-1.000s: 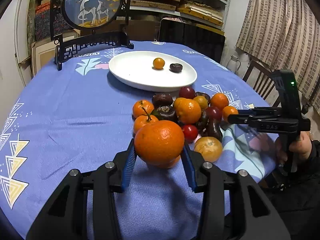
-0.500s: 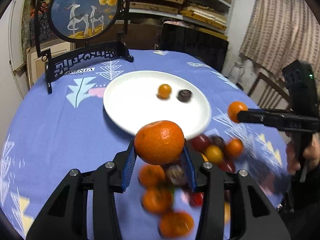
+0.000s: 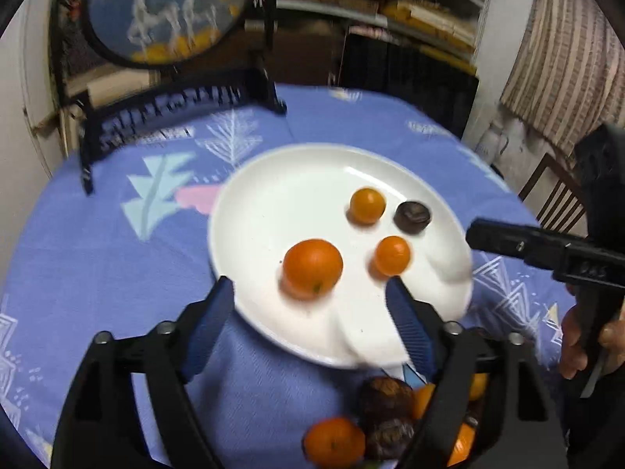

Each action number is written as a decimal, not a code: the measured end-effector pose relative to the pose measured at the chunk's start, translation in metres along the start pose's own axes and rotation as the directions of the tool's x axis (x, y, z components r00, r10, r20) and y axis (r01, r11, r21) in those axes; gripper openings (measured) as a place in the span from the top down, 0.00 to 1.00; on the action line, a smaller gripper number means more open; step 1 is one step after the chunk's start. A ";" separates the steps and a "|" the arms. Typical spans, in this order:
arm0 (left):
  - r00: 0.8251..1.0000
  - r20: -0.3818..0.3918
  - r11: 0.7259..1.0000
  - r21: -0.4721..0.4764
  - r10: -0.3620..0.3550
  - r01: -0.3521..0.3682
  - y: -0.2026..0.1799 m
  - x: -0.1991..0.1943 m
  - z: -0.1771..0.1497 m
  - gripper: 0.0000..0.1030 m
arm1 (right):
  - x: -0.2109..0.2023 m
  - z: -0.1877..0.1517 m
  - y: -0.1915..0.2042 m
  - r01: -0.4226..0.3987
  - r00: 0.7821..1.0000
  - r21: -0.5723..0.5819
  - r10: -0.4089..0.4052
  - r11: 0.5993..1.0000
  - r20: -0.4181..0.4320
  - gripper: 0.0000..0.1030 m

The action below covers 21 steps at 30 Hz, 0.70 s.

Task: Organize fruits
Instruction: 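Grasp a mandarin with the left tool while the right tool grasps a small orange fruit, drop both on plate, then grasp a mandarin with the left tool while the right tool grasps an orange, place both on plate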

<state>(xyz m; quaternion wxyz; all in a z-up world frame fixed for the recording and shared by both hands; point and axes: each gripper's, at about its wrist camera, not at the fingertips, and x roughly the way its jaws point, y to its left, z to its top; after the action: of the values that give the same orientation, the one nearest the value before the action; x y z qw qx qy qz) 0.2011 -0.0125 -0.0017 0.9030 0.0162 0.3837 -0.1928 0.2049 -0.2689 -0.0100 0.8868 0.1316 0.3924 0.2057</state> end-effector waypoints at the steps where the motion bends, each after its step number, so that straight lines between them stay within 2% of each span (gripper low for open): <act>1: 1.000 0.006 1.000 0.003 -0.008 0.008 -0.001 -0.008 -0.003 0.23 | -0.006 -0.004 -0.002 0.000 1.000 0.003 0.000 1.000 0.001 0.52; 4: 0.999 0.015 0.999 0.033 -0.033 0.032 -0.005 -0.037 -0.027 0.23 | -0.025 -0.025 -0.007 0.016 1.000 0.001 -0.016 1.000 0.006 0.46; 9: 0.998 -0.012 0.994 0.097 -0.056 0.057 -0.016 -0.072 -0.085 0.23 | -0.045 -0.059 -0.021 0.031 1.000 0.039 -0.031 0.999 -0.002 0.45; 14: 0.997 -0.038 0.989 0.133 -0.061 0.066 -0.027 -0.091 -0.132 0.23 | -0.060 -0.086 -0.031 0.030 1.000 0.084 -0.030 0.996 -0.004 0.44; 16: 0.998 -0.041 0.988 0.140 -0.056 0.061 -0.030 -0.091 -0.142 0.23 | -0.066 -0.094 -0.031 0.037 0.999 0.087 -0.037 0.996 0.004 0.44; 18: 0.998 -0.042 0.988 0.147 -0.048 0.054 -0.035 -0.089 -0.148 0.28 | -0.072 -0.099 -0.030 0.039 0.999 0.086 -0.040 0.996 0.011 0.44; 21: 0.996 -0.081 0.989 0.144 -0.022 0.033 -0.040 -0.072 -0.156 0.41 | -0.078 -0.105 -0.026 0.044 0.999 0.074 -0.045 0.996 0.012 0.44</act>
<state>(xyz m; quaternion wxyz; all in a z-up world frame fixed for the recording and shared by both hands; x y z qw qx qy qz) 0.0345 0.0025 -0.0565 0.8807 0.0843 0.4044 -0.2318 0.0857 -0.3207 -0.0398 0.8884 0.1567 0.3964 0.1706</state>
